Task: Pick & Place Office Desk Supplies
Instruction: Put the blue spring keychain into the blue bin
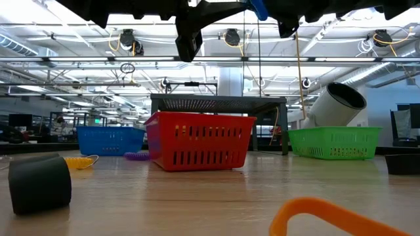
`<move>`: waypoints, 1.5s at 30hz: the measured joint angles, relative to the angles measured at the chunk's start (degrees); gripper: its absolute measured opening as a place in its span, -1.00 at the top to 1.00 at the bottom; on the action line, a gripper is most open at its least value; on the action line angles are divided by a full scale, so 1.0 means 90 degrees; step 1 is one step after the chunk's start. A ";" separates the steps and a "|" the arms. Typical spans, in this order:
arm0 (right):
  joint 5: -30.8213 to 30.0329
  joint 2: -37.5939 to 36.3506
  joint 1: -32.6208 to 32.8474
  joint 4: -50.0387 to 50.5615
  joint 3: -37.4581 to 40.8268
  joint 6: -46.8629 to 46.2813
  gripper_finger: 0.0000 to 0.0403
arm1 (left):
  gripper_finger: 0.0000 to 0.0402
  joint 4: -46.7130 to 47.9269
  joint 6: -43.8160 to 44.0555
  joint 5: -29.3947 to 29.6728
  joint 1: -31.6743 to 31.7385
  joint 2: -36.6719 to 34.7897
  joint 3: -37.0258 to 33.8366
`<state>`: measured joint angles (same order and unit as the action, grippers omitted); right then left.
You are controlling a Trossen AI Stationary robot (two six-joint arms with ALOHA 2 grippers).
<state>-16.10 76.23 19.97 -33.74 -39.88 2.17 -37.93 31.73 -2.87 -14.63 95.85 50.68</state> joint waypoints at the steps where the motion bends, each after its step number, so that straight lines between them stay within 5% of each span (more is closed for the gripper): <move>1: 0.0000 0.0000 0.0000 0.0016 0.0000 0.0000 0.99 | 0.24 0.0000 0.0000 0.0000 0.0000 0.0000 0.0000; 40: 0.0304 0.0036 -0.0134 -0.0029 -0.0002 -0.0168 0.98 | 0.25 -0.0328 -0.0380 0.0138 0.0146 0.0005 -0.0005; 45: 0.0303 0.0036 -0.0134 -0.0026 -0.0002 -0.0170 0.97 | 0.46 -0.0340 -0.0487 0.0140 0.0117 0.0005 -0.0005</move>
<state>-13.37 76.55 18.76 -33.98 -39.90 0.65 -40.99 27.35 -1.61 -13.58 95.90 50.63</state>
